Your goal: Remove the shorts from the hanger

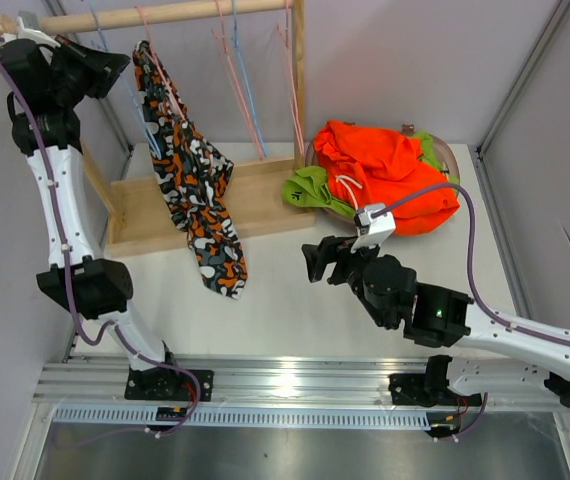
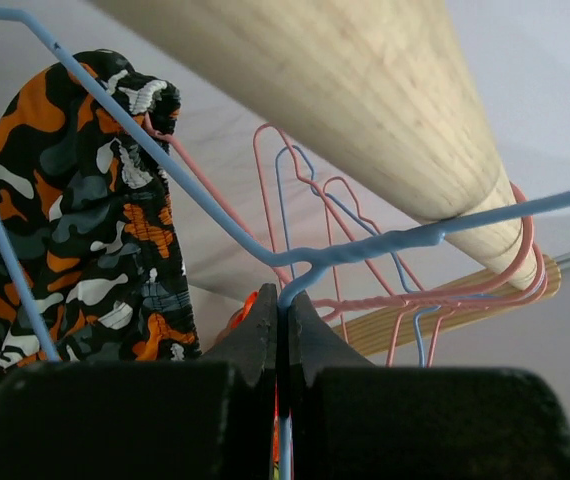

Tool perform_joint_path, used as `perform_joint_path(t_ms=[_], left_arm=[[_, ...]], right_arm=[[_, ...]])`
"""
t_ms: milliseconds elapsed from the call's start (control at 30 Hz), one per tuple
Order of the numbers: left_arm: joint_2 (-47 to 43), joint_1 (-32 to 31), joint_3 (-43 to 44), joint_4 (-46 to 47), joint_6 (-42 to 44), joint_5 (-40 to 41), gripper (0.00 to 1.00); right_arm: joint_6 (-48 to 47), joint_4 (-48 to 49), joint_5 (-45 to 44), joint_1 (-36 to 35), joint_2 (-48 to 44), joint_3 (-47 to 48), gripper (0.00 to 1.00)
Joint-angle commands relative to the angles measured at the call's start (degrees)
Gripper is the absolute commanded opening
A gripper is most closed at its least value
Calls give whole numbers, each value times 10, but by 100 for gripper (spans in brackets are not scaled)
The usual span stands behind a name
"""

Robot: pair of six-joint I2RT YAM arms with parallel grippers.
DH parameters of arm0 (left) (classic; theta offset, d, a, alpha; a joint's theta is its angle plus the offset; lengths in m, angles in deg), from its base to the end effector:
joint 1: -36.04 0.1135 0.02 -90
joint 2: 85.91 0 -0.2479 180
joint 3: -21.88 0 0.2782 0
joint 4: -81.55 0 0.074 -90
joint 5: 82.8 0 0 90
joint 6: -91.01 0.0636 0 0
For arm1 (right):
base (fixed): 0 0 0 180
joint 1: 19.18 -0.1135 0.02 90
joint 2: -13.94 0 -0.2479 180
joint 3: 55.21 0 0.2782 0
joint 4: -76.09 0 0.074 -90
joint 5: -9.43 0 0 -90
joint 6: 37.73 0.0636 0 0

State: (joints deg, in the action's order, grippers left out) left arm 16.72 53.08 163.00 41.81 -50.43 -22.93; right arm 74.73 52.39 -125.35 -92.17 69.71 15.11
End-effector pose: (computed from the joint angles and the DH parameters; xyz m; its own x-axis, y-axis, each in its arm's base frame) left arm 0.4118 0.0928 0.5257 -0.1900 -0.7656 -0.6146 0.1248 0.6021 -0.7886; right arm 0.1211 0.2427 0.3694 -0.2246 0.1929 -0.9552 -0.4215 0.8646 0.2737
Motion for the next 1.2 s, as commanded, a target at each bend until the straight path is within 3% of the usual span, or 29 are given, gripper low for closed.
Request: perform_joint_path(t_ms=[0,100,300,467,500,733,900,967,1167], left_arm=[[0,-5,62,30,-22,13,0],[-5,-5,58,15,-10,23,2],[-68,-3,-9,-44,41,81,45],[-82,9,-54,-70,52,82,51],[-81,9,-55,-75,56,78,60],[-114,10,-51,-126,106,132,93],[-156,10,-52,-180,153,184,95],[-190,9,-68,-180,161,195,90],[-272,1,-118,-123,130,150,82]], right_arm=[[6,24,4,7,5,1,79],[11,22,7,10,9,1,79],[18,16,14,13,7,0,79],[25,12,14,12,-7,-6,79],[26,11,15,12,-8,-7,79],[36,9,17,7,-16,-14,78],[36,8,15,4,-23,-18,78],[36,8,15,2,-25,-20,78],[41,10,14,-6,-28,-25,78]])
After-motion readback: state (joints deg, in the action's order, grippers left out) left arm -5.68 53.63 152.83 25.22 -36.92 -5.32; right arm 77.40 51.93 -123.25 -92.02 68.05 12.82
